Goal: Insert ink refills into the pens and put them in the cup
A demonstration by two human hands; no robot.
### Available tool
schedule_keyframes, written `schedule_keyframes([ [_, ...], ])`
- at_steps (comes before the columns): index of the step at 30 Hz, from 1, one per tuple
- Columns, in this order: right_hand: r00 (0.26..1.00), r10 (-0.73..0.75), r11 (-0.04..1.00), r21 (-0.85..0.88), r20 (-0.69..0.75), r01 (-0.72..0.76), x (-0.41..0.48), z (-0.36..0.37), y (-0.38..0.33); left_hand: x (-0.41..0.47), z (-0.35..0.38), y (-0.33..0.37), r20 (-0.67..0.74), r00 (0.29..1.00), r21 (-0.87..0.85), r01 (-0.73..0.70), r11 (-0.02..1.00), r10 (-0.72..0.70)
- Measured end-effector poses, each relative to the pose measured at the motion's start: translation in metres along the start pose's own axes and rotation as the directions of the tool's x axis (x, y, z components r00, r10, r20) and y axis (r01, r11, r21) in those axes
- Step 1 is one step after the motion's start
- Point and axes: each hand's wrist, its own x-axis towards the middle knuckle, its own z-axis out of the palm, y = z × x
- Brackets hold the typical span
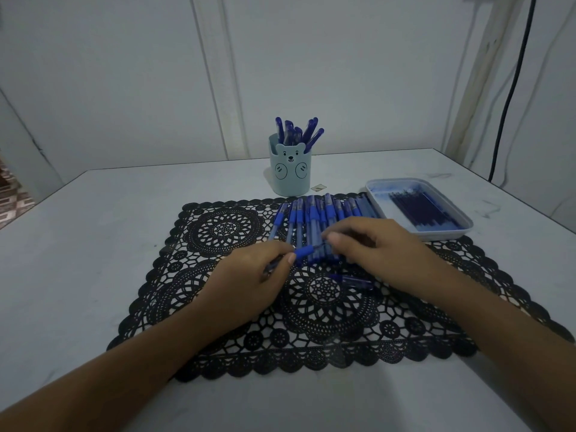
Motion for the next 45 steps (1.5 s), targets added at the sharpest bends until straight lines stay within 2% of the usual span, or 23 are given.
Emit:
schedule_keyframes([
  [2, 0.999, 0.002, 0.998, 0.065, 0.035, -0.004, 0.0, 0.003, -0.001, 0.0, 0.0, 0.0, 0.014, 1.0, 0.024, 0.005, 1.0, -0.005],
  [5, 0.998, 0.068, 0.991, 0.117, -0.001, -0.067, 0.002, -0.003, 0.005, -0.001, 0.0, 0.0, 0.02, 0.999, 0.033, 0.026, 0.999, -0.027],
  [6, 0.994, 0.108, 0.978, 0.181, -0.019, -0.102, 0.004, -0.008, 0.007, 0.0, 0.0, 0.0, 0.012, 0.999, 0.022, 0.04, 0.999, -0.04],
  [7, 0.986, 0.159, 0.945, 0.295, -0.045, -0.139, 0.005, -0.012, 0.011, -0.001, 0.0, -0.001, 0.002, 0.998, 0.004, 0.062, 0.998, -0.062],
  [10, 0.92, 0.353, 0.724, 0.673, -0.172, -0.152, 0.013, -0.025, 0.024, 0.0, 0.001, -0.002, -0.011, 0.982, -0.027, 0.188, 0.982, -0.188],
  [12, 0.814, 0.475, 0.667, 0.74, -0.335, -0.084, 0.017, -0.034, 0.03, 0.0, 0.001, -0.002, -0.011, 0.968, -0.025, 0.249, 0.968, -0.249],
  [14, 0.694, 0.495, 0.753, 0.657, -0.523, -0.042, 0.019, -0.04, 0.04, 0.0, 0.001, -0.001, -0.008, 0.96, -0.029, 0.278, 0.96, -0.279],
  [16, 0.635, 0.358, 0.914, 0.397, -0.685, -0.087, 0.017, -0.039, 0.049, 0.001, 0.0, -0.001, -0.007, 0.955, -0.044, 0.295, 0.954, -0.296],
  [17, 0.643, 0.255, 0.965, 0.231, -0.722, -0.123, 0.015, -0.035, 0.052, 0.001, 0.0, -0.001, -0.005, 0.952, -0.054, 0.304, 0.951, -0.305],
  [19, 0.702, 0.068, 0.987, -0.057, -0.709, -0.153, 0.014, -0.026, 0.055, 0.001, -0.001, 0.0, -0.001, 0.949, -0.066, 0.315, 0.947, -0.316],
  [22, 0.79, -0.067, 0.947, -0.288, -0.61, -0.142, 0.017, -0.016, 0.058, 0.001, -0.001, 0.001, 0.001, 0.95, -0.073, 0.311, 0.948, -0.311],
  [24, 0.843, -0.048, 0.907, -0.377, -0.536, -0.188, 0.018, -0.013, 0.063, 0.001, -0.002, 0.001, 0.0, 0.951, -0.078, 0.307, 0.949, -0.308],
  [27, 0.909, 0.082, 0.815, -0.498, -0.408, -0.297, 0.016, -0.013, 0.066, 0.002, -0.002, 0.002, 0.01, 0.953, -0.08, 0.302, 0.95, -0.302],
  [29, 0.929, 0.13, 0.782, -0.54, -0.346, -0.31, 0.016, -0.015, 0.067, 0.002, -0.003, 0.002, 0.02, 0.953, -0.08, 0.303, 0.95, -0.302],
  [31, 0.929, 0.16, 0.801, -0.506, -0.335, -0.32, 0.017, -0.019, 0.068, 0.002, -0.003, 0.002, 0.023, 0.952, -0.08, 0.305, 0.949, -0.304],
  [34, 0.895, 0.138, 0.848, -0.415, -0.425, -0.328, 0.021, -0.028, 0.072, 0.001, -0.002, 0.002, 0.019, 0.953, -0.073, 0.304, 0.95, -0.303],
  [36, 0.86, 0.152, 0.818, -0.426, -0.487, -0.386, 0.024, -0.036, 0.076, 0.001, -0.002, 0.001, 0.019, 0.954, -0.07, 0.301, 0.951, -0.301],
  [40, 0.809, 0.315, 0.698, -0.457, -0.495, -0.552, 0.031, -0.049, 0.088, 0.002, 0.0, 0.0, 0.012, 0.954, -0.063, 0.3, 0.952, -0.3],
  [45, 0.78, 0.468, 0.682, -0.391, -0.415, -0.618, 0.041, -0.053, 0.104, 0.002, -0.001, 0.0, 0.016, 0.955, -0.06, 0.297, 0.953, -0.297],
])
